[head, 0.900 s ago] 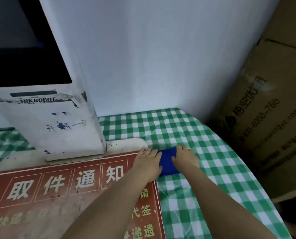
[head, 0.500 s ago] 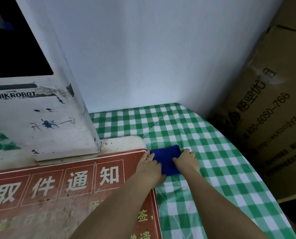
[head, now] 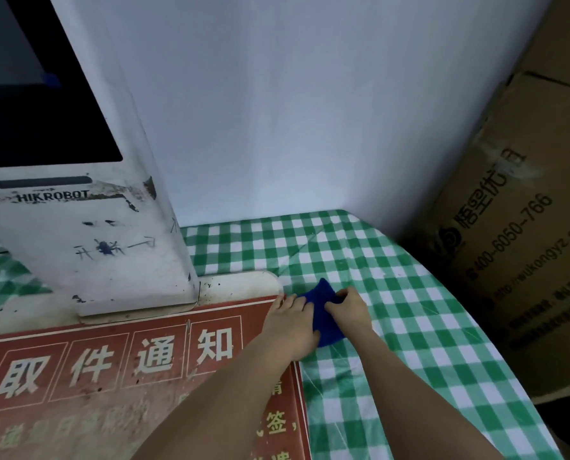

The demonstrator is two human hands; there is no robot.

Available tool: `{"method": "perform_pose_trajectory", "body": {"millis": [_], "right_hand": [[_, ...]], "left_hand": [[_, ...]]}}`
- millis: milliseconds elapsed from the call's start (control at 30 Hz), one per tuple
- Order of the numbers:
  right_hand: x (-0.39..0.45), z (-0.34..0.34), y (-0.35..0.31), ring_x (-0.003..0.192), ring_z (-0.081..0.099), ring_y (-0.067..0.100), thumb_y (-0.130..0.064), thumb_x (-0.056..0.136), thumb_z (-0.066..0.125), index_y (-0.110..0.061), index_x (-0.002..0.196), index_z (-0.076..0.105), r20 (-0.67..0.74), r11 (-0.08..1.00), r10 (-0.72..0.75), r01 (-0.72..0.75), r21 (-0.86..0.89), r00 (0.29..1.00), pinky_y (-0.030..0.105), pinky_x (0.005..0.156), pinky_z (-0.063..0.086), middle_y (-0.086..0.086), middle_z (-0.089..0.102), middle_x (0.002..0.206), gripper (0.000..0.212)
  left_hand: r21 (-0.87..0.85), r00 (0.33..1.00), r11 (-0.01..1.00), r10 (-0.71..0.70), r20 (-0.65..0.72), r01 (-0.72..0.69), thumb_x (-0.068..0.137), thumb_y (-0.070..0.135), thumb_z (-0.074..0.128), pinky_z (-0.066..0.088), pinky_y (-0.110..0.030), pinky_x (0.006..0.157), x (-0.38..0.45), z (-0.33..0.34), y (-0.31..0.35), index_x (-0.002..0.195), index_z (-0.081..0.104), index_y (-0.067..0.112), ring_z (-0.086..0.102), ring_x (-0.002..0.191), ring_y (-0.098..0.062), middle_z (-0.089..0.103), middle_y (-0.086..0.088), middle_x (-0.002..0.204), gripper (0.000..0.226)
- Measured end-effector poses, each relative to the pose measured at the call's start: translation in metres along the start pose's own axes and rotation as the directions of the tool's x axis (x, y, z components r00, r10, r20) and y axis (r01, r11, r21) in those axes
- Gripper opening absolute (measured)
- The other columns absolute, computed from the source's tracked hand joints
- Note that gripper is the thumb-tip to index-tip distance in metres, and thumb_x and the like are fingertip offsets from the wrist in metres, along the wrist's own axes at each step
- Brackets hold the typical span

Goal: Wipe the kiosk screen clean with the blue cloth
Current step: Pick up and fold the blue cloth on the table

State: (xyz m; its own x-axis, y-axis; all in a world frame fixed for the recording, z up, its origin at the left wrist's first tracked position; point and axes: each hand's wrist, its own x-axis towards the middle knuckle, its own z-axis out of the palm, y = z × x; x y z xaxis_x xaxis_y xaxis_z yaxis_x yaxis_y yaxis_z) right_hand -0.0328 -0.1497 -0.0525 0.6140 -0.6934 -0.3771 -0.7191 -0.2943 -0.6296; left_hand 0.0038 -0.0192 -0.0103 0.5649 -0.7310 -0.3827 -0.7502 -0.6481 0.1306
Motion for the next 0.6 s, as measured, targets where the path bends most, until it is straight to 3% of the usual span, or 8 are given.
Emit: {"method": "perform_pose_trajectory", "body": {"millis": [133,333,433,500,567,600], "right_hand": [[-0.015,-0.015,-0.015,0.078,0.053,0.018,-0.009,0.086,0.056,-0.008,0.107,0.050,-0.012,0.989,-0.125,0.126,0.072,0.992,0.035,0.070,0.048,0.010,0.060,0.102,0.022],[-0.047,-0.051,-0.051,0.082,0.054,0.016,-0.006,0.085,0.055,-0.011,0.118,0.051,-0.024,0.946,-0.299,0.299,0.128,0.954,0.026,0.062,0.046,-0.001,0.055,0.099,0.034],[-0.069,-0.072,-0.078,0.074,0.054,0.015,-0.004,0.083,0.054,-0.013,0.093,0.056,0.037,0.900,-0.426,0.419,0.122,0.904,0.025,0.060,0.042,0.002,0.060,0.086,0.014],[-0.092,-0.089,-0.102,0.065,0.050,0.013,0.000,0.081,0.053,-0.015,0.076,0.050,0.101,0.861,-0.503,0.487,0.148,0.858,0.023,0.055,0.038,0.000,0.056,0.073,0.016],[-0.113,-0.101,-0.123,0.061,0.048,0.011,0.002,0.081,0.052,-0.016,0.070,0.048,0.161,0.832,-0.549,0.520,0.193,0.820,0.020,0.053,0.036,-0.001,0.053,0.068,0.021],[-0.124,-0.106,-0.132,0.061,0.049,0.011,0.003,0.081,0.052,-0.016,0.071,0.048,0.184,0.823,-0.562,0.524,0.219,0.806,0.019,0.053,0.037,-0.002,0.054,0.068,0.021]], "left_hand": [[-0.123,0.993,0.992,-0.054,-0.106,0.041,0.095,0.031,0.039,0.005,-0.038,0.120,-0.010,-0.017,0.000,0.152,0.016,0.013,0.015,0.146,-0.024,0.013,-0.008,0.159,0.064],[-0.254,0.972,0.964,-0.126,-0.197,0.074,0.094,0.031,0.043,0.017,-0.039,0.119,-0.037,-0.054,-0.002,0.153,0.002,0.017,0.019,0.146,-0.028,-0.001,-0.008,0.162,0.074],[-0.329,0.955,0.938,-0.191,-0.228,0.109,0.091,0.031,0.049,0.021,-0.040,0.118,-0.057,-0.078,-0.007,0.153,-0.005,0.017,0.016,0.147,-0.029,-0.003,-0.009,0.162,0.083],[-0.377,0.933,0.918,-0.234,-0.274,0.120,0.086,0.030,0.057,0.023,-0.041,0.117,-0.079,-0.101,-0.012,0.153,-0.006,0.017,0.013,0.147,-0.029,-0.003,-0.010,0.162,0.093],[-0.431,0.923,0.892,-0.272,-0.270,0.137,0.079,0.030,0.065,0.030,-0.040,0.113,-0.093,-0.119,-0.021,0.154,0.004,0.016,0.020,0.146,-0.029,0.006,-0.010,0.161,0.097],[-0.467,0.928,0.874,-0.278,-0.249,0.136,0.073,0.032,0.066,0.038,-0.040,0.107,-0.102,-0.128,-0.027,0.150,0.020,0.017,0.032,0.141,-0.029,0.020,-0.013,0.157,0.092]]}}
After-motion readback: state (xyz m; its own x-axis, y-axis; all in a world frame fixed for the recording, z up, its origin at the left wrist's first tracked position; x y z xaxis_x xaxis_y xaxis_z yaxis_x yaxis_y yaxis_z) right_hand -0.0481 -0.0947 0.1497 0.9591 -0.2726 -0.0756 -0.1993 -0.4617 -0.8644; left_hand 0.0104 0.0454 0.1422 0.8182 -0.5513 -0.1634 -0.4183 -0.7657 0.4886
